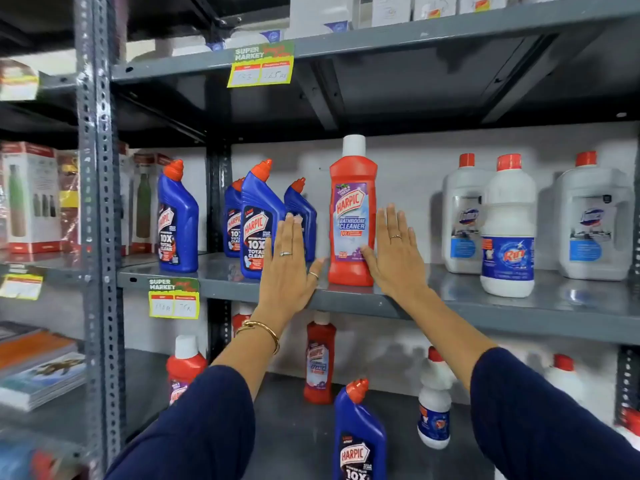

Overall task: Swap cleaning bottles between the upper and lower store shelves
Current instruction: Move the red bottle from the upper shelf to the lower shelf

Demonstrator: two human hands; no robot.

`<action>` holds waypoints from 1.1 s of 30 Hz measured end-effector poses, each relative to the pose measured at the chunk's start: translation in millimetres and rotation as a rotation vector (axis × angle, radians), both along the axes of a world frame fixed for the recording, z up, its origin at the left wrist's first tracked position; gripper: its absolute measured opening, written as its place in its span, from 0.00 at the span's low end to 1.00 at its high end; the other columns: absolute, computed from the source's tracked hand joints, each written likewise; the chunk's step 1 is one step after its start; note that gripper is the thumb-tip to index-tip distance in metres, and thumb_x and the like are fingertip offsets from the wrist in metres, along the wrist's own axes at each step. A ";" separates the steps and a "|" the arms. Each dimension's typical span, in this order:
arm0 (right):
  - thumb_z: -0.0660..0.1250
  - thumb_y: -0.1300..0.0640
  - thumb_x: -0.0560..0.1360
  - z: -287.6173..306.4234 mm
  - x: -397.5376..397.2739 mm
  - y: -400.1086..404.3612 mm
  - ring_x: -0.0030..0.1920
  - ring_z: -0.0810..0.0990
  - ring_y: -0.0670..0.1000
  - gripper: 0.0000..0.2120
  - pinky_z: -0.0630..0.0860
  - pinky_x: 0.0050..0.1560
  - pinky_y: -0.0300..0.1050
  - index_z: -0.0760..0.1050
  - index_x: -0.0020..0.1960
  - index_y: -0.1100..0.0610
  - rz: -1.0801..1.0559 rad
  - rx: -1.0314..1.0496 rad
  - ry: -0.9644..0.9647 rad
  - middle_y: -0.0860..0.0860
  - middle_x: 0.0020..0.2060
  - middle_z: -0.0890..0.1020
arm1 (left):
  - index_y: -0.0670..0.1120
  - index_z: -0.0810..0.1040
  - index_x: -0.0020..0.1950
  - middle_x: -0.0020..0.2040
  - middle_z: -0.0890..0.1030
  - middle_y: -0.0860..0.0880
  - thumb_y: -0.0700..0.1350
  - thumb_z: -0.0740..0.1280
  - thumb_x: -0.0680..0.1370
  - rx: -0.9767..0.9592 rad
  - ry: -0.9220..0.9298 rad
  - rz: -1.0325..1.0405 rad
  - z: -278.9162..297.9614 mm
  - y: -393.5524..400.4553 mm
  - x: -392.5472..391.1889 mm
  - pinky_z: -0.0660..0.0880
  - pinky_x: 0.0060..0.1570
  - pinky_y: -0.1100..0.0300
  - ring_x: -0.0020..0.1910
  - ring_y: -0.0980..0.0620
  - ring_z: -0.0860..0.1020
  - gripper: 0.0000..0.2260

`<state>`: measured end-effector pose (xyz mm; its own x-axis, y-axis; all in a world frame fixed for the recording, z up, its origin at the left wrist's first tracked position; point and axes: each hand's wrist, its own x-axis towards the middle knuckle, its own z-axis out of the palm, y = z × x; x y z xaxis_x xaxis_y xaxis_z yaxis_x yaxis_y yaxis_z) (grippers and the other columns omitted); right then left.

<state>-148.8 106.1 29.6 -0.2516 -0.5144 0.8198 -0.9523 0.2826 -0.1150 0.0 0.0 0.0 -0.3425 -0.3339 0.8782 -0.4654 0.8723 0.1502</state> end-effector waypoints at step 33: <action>0.71 0.60 0.70 -78.1 92.6 28.2 0.45 0.78 0.41 0.20 0.77 0.42 0.32 0.68 0.59 0.56 0.682 -0.517 -0.890 0.46 0.47 0.78 | 0.44 0.49 0.74 0.76 0.55 0.44 0.57 0.50 0.79 0.013 -0.511 0.263 -44.2 -31.2 62.4 0.49 0.72 0.48 0.74 0.44 0.51 0.28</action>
